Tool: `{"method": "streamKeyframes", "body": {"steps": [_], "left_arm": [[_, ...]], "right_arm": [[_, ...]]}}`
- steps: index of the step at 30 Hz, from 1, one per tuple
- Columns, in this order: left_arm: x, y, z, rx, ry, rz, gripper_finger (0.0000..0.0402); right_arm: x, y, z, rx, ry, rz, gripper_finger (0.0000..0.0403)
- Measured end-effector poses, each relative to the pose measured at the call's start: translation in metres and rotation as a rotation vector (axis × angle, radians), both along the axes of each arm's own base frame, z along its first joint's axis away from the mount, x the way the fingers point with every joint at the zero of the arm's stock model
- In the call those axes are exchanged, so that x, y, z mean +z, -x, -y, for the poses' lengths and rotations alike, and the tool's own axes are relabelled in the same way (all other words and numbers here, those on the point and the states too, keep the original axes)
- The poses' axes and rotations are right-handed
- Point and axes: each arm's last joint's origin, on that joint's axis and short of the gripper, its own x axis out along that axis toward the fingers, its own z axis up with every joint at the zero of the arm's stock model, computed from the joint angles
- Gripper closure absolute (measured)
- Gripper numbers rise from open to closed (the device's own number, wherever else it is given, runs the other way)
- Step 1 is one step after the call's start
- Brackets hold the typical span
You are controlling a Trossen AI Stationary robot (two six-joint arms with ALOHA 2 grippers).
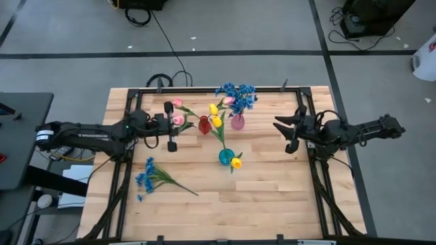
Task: Sort flowers into vase by color
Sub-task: Put the pink flower into the red vase
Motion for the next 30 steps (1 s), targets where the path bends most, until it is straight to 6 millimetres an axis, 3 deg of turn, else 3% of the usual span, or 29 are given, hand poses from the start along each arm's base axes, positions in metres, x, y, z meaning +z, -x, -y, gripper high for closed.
{"method": "streamKeyframes", "body": {"steps": [13,21,30], "left_arm": [[-0.027,-0.018,-0.031,0.167,0.078,-0.042,0.0391],[-0.036,-0.036,-0.036,0.145,0.116,0.056,0.0391],[-0.034,-0.036,-0.039,0.237,0.088,0.090,0.0391]], "right_arm": [[-0.011,-0.001,0.012,0.007,0.050,-0.039,0.0270],[-0.010,0.000,0.015,-0.023,0.051,-0.033,0.0270],[-0.010,-0.001,0.015,-0.006,0.046,-0.030,0.0270]]}}
